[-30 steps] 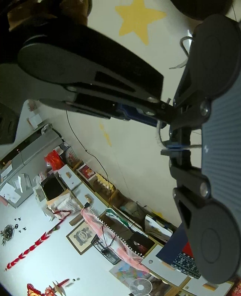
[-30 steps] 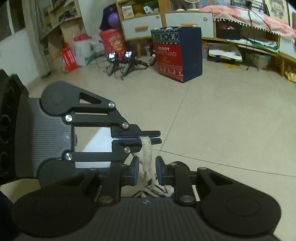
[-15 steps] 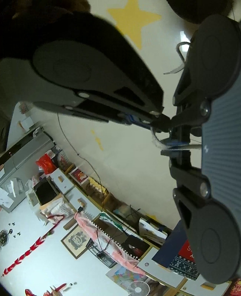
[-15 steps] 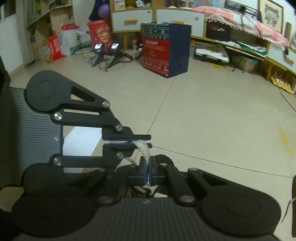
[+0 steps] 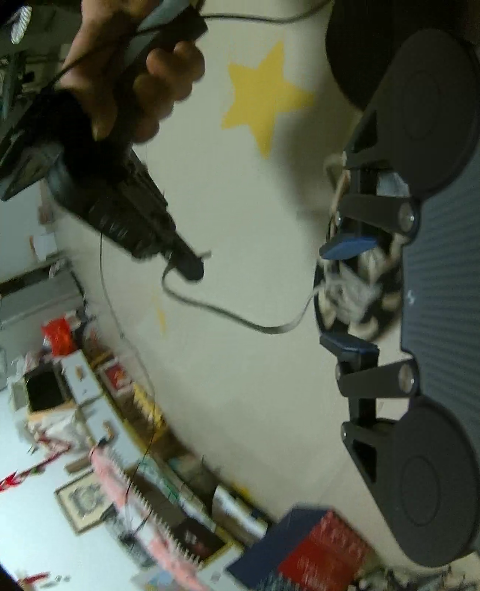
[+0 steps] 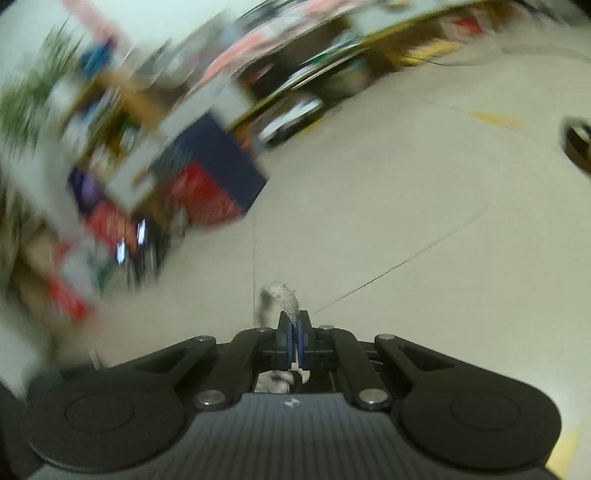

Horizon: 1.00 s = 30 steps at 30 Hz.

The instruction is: Lace up shoes with both hands

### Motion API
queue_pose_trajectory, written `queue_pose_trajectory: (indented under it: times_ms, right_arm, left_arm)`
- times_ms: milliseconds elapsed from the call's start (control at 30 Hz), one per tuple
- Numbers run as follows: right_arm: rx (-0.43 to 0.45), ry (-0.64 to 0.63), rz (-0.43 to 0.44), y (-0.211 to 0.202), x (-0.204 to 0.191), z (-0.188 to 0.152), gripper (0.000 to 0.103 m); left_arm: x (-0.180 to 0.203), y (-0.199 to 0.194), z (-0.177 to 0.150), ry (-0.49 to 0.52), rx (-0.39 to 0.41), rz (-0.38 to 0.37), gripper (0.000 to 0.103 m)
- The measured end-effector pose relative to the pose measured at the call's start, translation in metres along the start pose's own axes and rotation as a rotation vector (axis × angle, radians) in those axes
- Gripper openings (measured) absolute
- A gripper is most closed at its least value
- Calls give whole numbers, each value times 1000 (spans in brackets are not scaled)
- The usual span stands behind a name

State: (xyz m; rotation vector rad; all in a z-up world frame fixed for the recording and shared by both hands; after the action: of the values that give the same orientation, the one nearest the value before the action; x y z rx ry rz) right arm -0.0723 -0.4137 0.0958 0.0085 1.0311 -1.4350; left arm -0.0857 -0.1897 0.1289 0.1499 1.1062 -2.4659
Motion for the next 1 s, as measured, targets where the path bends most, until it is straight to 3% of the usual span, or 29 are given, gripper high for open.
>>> queue_pose_trajectory:
  times_ms: [67, 133, 233, 667, 1000]
  right_arm:
    - [-37, 46, 9, 5, 7, -10, 4]
    - [-60, 67, 18, 10, 9, -22, 4]
    - [-74, 125, 52, 16, 8, -35, 4]
    - [-115, 193, 103, 42, -5, -66, 4]
    - [-118, 191, 82, 49, -4, -69, 4]
  left_arm:
    - [5, 11, 1, 21, -22, -46, 43]
    - [8, 24, 0, 32, -64, -101, 25]
    - [6, 39, -9, 10, -120, -148, 19]
    - [-3, 68, -22, -175, -115, -168, 20]
    - [-4, 72, -24, -198, -85, -146, 20]
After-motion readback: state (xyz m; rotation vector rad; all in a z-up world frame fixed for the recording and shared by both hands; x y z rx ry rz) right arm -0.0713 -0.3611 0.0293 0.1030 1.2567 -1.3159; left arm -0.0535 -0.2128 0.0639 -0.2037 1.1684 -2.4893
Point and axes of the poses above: each gripper's, at about its wrist camera, not at the fingertips, and y roughly the way its jaws point, x to its right, z to its top, the point moved 4 cm from there along y, roughly the way its jaws point, and after that the axes turned 5 degrees about -z, right-handed, at the moved point
